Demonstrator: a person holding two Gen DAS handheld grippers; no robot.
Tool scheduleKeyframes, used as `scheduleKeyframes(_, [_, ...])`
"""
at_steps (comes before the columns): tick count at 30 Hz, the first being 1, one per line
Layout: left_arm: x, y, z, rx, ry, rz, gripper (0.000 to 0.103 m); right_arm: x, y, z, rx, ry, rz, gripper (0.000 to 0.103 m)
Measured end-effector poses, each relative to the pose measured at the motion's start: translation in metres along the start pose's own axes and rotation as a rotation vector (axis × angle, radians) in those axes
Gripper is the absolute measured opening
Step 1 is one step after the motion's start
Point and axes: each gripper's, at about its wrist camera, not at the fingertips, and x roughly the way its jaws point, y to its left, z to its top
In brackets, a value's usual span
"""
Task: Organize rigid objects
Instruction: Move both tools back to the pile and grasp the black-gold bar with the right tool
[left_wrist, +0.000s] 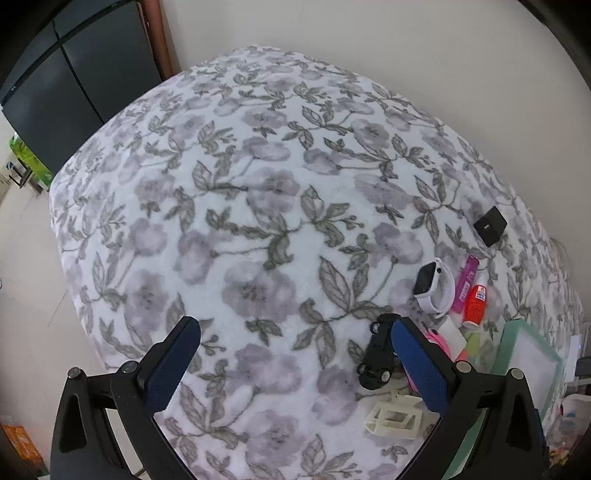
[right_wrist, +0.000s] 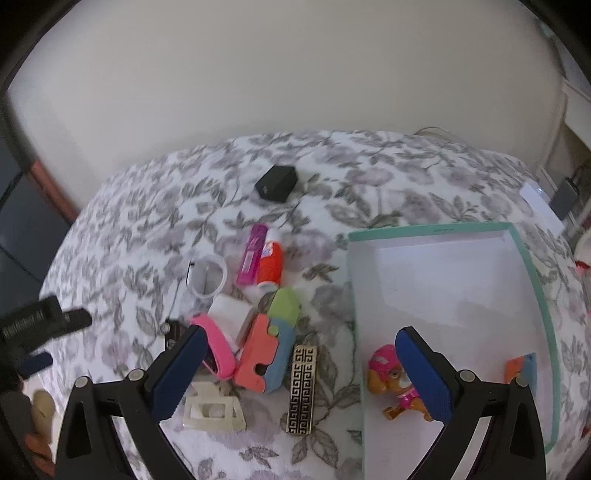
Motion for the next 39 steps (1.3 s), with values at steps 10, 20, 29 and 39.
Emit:
scheduleKeyframes(10, [0.036,-0.039,-0.029,0.104,0.162,-0.049,0.103,0.029,-0.004,-0.022,-0.003,0.119,0.004,0.064])
scheduleKeyframes(20, [0.058,-0.046,-0.046,0.092,0.271,-0.102,0.103,0.053,-0.011,-0.040,0.018,0.228,0.029,0.043])
scheduleKeyframes(29, [0.063,-0.071,-0.061,0.149,0.301,-0.119,0.103,0.061,-0.008,-0.046,-0.014,0.256,0.010,0.024])
scheduleKeyframes(39, [0.078,-0.110,-0.084,0.231,0.334,-0.099,0.098,0.054,-0.015,-0.055,-0.021,0.268,0.034,0.023])
